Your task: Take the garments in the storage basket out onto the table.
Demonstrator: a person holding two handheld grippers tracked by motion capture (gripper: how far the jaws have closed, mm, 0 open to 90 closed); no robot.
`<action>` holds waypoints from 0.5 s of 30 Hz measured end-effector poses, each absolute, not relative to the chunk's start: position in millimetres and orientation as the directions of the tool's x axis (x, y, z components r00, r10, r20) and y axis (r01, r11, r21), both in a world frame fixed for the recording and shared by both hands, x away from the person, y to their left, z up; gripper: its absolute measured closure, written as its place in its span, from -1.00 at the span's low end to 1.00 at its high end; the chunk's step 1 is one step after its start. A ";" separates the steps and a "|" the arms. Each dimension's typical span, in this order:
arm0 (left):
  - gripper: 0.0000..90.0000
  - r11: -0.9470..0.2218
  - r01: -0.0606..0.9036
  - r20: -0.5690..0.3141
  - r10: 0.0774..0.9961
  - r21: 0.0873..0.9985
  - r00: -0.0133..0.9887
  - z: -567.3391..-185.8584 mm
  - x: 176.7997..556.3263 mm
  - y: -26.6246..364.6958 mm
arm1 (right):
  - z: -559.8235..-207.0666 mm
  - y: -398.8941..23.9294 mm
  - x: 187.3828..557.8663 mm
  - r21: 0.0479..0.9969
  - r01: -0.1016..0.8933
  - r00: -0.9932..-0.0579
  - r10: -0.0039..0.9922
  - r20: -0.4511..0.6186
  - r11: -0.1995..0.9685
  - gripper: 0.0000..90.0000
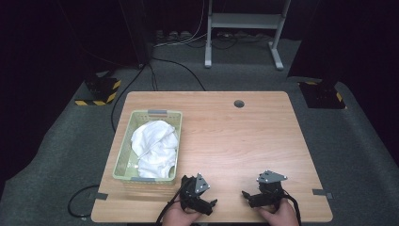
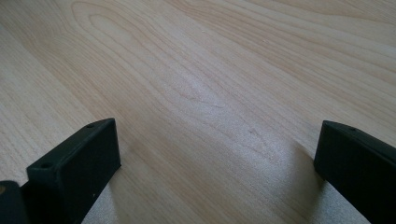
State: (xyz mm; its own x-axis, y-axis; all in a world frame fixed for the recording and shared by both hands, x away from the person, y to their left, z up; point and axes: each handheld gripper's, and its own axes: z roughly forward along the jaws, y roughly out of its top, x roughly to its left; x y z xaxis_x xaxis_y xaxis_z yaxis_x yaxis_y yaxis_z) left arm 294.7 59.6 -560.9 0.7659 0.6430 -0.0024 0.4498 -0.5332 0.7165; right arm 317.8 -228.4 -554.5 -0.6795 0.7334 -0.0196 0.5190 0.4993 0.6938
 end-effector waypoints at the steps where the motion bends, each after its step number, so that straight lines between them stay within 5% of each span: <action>1: -0.99 -0.533 0.450 -0.002 0.643 0.716 0.766 -560.9 294.7 59.6 | -554.5 -228.4 317.8 0.694 0.519 -0.679 0.733 -0.020 0.499 -1.00; 15: -0.99 -0.534 0.451 -0.005 0.641 0.715 0.767 -560.5 297.4 58.2 | -554.4 -228.5 318.0 0.693 0.520 -0.680 0.733 -0.018 0.500 -1.00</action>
